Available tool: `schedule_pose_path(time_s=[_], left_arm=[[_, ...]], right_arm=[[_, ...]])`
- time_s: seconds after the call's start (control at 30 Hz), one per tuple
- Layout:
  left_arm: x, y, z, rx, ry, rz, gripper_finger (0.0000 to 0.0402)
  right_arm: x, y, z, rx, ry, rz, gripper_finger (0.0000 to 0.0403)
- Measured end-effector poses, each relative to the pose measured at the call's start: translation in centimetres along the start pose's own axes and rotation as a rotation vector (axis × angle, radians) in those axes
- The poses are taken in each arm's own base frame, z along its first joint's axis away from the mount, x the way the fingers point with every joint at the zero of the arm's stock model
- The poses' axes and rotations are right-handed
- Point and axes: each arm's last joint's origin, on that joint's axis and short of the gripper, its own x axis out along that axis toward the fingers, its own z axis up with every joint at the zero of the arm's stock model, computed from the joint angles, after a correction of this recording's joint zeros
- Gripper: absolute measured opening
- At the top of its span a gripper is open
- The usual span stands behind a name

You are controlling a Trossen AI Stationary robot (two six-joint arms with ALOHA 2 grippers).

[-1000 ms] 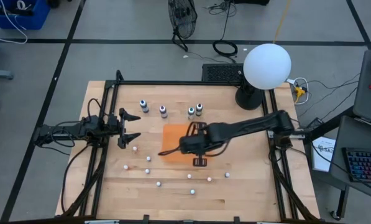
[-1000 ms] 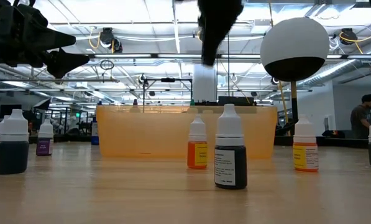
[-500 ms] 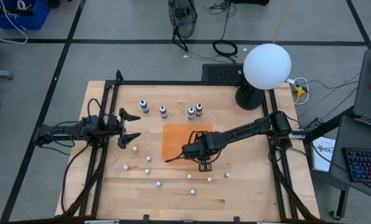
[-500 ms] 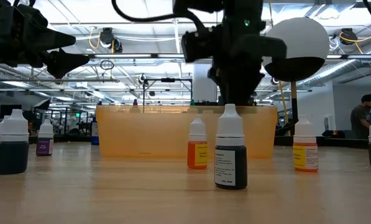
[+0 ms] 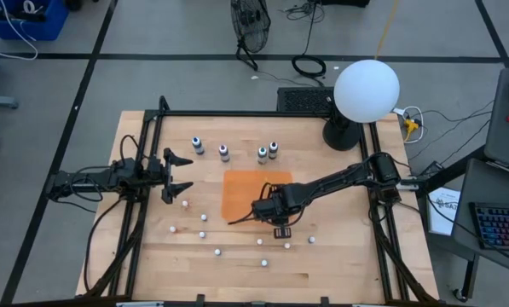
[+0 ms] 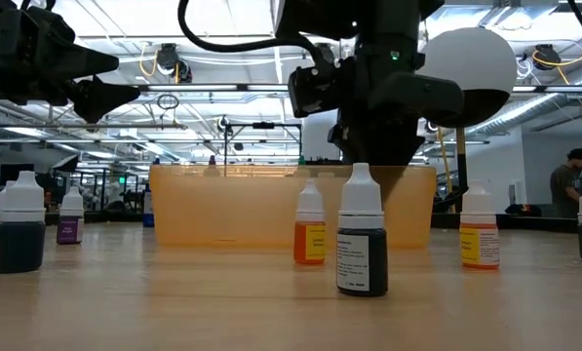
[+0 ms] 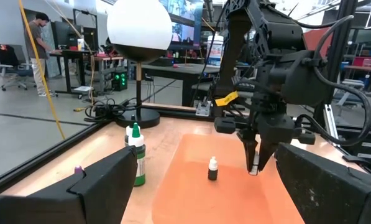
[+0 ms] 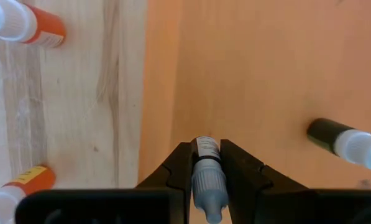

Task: Pick & Place food coloring
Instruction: Put the small red food coloring bottle into the orange bin

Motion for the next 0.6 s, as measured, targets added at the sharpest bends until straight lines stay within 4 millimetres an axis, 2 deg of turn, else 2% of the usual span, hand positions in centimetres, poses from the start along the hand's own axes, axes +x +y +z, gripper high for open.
schedule_pose_path(time_s=[0.6], left_arm=[[0.0,0.0,-0.01,0.0,0.0,0.0,0.0379]], right_arm=[[0.0,0.02,0.1,0.009,-0.011,0.001,0.0113]])
